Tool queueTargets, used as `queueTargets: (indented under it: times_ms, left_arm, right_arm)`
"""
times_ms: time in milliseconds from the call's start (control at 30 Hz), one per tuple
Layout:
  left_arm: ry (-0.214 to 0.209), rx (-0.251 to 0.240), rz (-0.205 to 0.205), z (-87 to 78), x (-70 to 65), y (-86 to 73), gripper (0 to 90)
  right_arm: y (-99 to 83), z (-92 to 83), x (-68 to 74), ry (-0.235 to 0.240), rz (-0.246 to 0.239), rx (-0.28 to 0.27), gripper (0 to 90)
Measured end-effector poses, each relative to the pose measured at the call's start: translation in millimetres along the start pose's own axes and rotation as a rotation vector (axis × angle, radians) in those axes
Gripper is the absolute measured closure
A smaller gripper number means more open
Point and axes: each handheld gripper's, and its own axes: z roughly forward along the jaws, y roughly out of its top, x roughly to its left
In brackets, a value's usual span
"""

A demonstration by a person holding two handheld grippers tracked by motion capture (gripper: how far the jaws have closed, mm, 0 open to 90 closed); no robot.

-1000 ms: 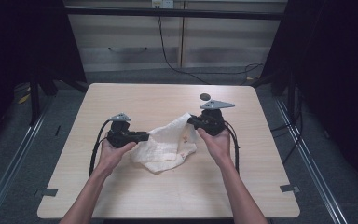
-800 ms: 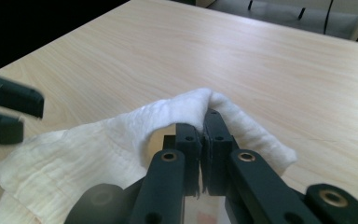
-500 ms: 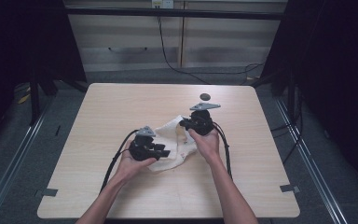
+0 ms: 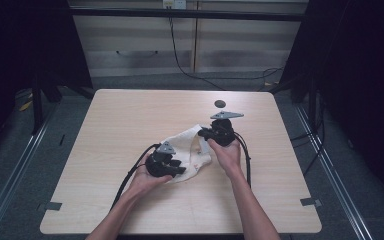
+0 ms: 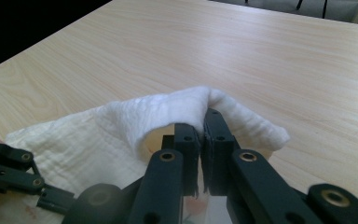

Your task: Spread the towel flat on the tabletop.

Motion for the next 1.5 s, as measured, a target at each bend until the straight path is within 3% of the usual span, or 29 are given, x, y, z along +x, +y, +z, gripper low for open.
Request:
queueTargets:
  times_ms: [67, 200, 300, 367, 467, 533, 667, 800, 967, 1133, 1300, 1400, 1500]
  left_arm:
    - [-0.022, 0.003, -0.004, -1.5, 1.6, -1.7, 86.0]
    - [-0.1, 0.007, -0.013, -8.1, -0.4, -7.9, 87.5]
    - [-0.184, -0.01, -0.005, -17.8, -5.8, -12.4, 87.6]
    - [-0.205, -0.026, 0.011, -28.2, -13.3, -12.6, 87.6]
    - [-0.232, -0.087, 0.037, -50.2, -23.3, -7.4, 87.5]
    - [-0.238, -0.155, 0.013, -66.9, -22.1, -4.8, 87.5]
    - [-0.166, -0.256, 0.006, -100.8, -12.1, 2.0, 87.5]
    - [-0.103, -0.358, -0.005, -132.4, -1.0, 14.8, 87.5]
    - [-0.072, -0.454, -0.025, -164.4, 13.8, 32.9, 87.5]
    - [-0.059, -0.524, -0.018, -189.0, 14.0, 50.7, 87.6]
    - [-0.04, -0.549, -0.019, -201.1, 14.6, 53.0, 87.5]
    - [-0.029, -0.55, -0.004, -204.5, 11.1, 50.2, 87.5]
    - [-0.027, -0.549, -0.014, -202.8, 11.7, 49.8, 87.5]
  right_arm:
    - [0.6, -2.0, 0.0, -0.002, -0.009, -0.004, 85.8]
    - [1.3, -11.7, 3.1, -0.008, -0.025, -0.002, 85.8]
    - [-1.7, -22.4, 3.9, -0.026, -0.04, 0.01, 85.8]
    - [-5.7, -31.7, 3.3, -0.034, -0.03, 0.016, 85.9]
    - [-14.7, -48.0, 3.2, -0.047, -0.038, 0.023, 85.8]
    - [-20.3, -59.6, 1.8, -0.058, -0.04, 0.029, 85.8]
    - [-21.6, -85.4, -0.2, -0.081, -0.04, 0.002, 85.4]
    - [-11.1, -109.6, 0.5, -0.096, -0.057, -0.051, 84.5]
    - [8.2, -129.5, -1.3, -0.11, -0.067, -0.102, 84.6]
    - [24.1, -132.9, 0.9, -0.1, -0.081, -0.136, 85.3]
    - [34.7, -141.1, 8.8, -0.089, -0.09, -0.181, 85.7]
    - [39.8, -155.2, 18.0, -0.078, -0.1, -0.222, 85.8]
    - [46.6, -167.3, 26.7, -0.077, -0.113, -0.252, 85.9]
